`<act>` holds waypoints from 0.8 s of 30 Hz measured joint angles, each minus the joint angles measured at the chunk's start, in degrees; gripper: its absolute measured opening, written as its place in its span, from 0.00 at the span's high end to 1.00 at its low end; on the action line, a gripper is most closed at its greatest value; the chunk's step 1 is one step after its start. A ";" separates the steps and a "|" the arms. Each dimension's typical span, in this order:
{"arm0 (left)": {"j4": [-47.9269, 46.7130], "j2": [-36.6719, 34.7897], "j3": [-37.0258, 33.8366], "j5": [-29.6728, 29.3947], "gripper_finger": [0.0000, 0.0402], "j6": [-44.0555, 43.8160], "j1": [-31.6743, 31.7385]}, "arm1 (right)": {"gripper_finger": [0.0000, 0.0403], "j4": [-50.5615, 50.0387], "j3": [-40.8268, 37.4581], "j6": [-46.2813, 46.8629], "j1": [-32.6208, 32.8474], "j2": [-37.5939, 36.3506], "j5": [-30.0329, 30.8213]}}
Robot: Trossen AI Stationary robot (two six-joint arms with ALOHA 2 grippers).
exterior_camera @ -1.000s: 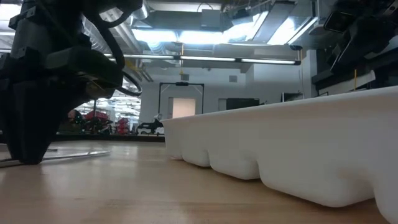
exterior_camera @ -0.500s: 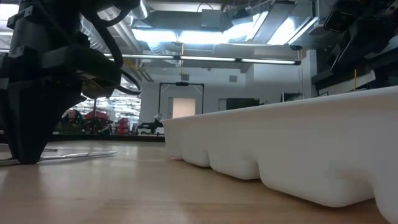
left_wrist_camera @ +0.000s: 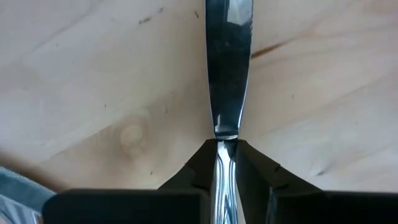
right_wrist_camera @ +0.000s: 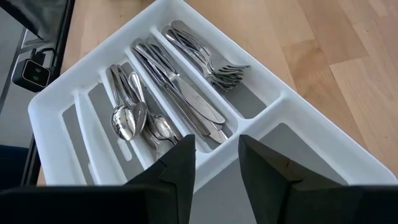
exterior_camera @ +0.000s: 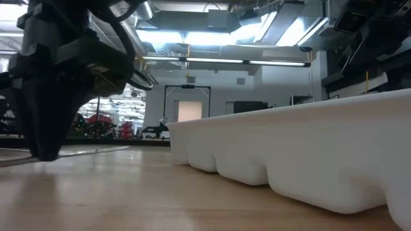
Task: Sort silverware
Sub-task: Put the silver table knife into the silverware tray
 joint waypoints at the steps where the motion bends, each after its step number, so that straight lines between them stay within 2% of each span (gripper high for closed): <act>1: -0.06 -0.08 0.02 0.02 0.91 0.00 -0.02 | 0.69 0.00 0.00 0.00 0.00 0.00 0.00; 24: 0.28 -7.33 0.38 -0.88 0.94 0.28 0.00 | 0.69 0.01 0.00 0.00 -0.02 0.00 0.00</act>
